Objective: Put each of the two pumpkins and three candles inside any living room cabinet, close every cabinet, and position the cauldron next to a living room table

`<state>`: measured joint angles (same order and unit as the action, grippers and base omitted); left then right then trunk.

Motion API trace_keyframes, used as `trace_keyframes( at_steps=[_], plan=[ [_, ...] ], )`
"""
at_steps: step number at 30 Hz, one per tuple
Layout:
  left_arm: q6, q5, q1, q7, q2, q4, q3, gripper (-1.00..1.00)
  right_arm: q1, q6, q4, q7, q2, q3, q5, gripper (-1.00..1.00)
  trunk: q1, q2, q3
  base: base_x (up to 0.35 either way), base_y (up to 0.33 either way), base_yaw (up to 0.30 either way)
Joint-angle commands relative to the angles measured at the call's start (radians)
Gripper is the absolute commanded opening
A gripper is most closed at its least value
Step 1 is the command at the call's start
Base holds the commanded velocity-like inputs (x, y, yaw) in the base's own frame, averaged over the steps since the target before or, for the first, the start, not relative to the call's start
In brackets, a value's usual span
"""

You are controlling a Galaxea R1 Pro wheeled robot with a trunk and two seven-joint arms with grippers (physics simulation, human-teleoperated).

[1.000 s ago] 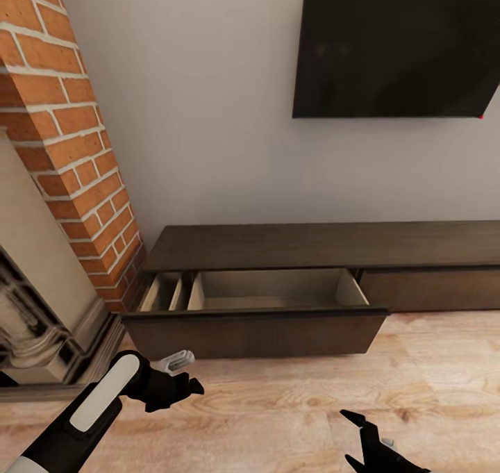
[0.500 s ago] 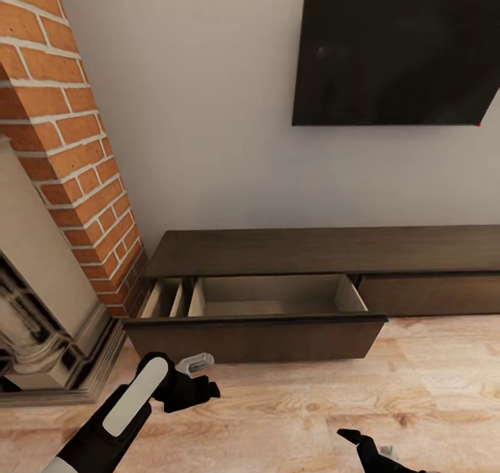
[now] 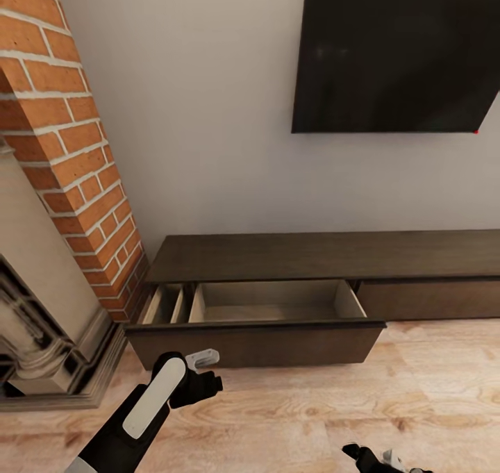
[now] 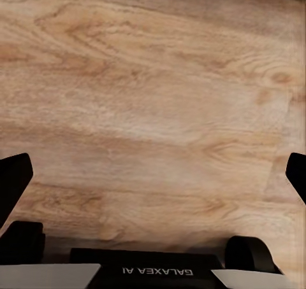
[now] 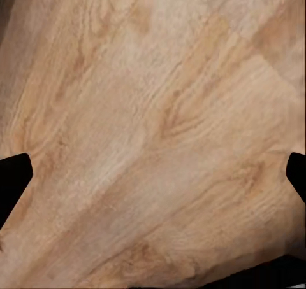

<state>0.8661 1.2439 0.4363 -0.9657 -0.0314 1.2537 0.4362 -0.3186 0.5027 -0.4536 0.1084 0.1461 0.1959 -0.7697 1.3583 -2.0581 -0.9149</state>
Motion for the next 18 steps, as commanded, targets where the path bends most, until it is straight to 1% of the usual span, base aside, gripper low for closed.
trace_keyframes(
  at_steps=[1, 5, 9, 10, 13, 18],
  plan=[
    [-0.002, 0.009, 0.001, -0.01, -0.001, 0.001, 0.001, 1.0, 0.0, -0.01, -0.001, -0.015, -0.002, 0.005, 0.001, 1.0, -0.004, 0.007, 0.002, 0.0, 0.0, 0.0],
    [-0.004, 0.009, 0.001, -0.009, -0.003, 0.0, -0.001, 1.0, 0.0, -0.085, 0.0, -0.041, -0.004, -0.007, 0.001, 1.0, -0.019, 0.035, 0.015, 0.0, 0.0, 0.0],
    [-0.004, 0.009, 0.001, -0.008, -0.004, -0.003, -0.001, 1.0, 0.0, -0.108, 0.0, -0.049, -0.005, -0.037, 0.001, 1.0, -0.035, 0.063, 0.027, 0.0, 0.0, 0.0],
    [-0.004, 0.009, 0.001, -0.008, -0.003, -0.015, -0.001, 1.0, 0.0, -0.129, 0.0, -0.052, -0.006, -0.046, 0.002, 1.0, -0.039, 0.07, 0.031, 0.0, 0.0, 0.0],
    [-0.004, 0.009, 0.001, -0.008, -0.001, -0.02, -0.002, 1.0, 0.0, -0.156, 0.001, -0.053, -0.006, -0.048, 0.002, 1.0, -0.05, 0.091, 0.04, 0.0, 0.0, 0.0],
    [-0.01, 0.009, 0.001, -0.009, -0.001, -0.022, -0.005, 1.0, 0.0, -0.167, 0.001, -0.052, -0.006, -0.049, 0.002, 1.0, -0.069, 0.126, 0.056, 0.0, 0.0, 0.0]
  ],
)
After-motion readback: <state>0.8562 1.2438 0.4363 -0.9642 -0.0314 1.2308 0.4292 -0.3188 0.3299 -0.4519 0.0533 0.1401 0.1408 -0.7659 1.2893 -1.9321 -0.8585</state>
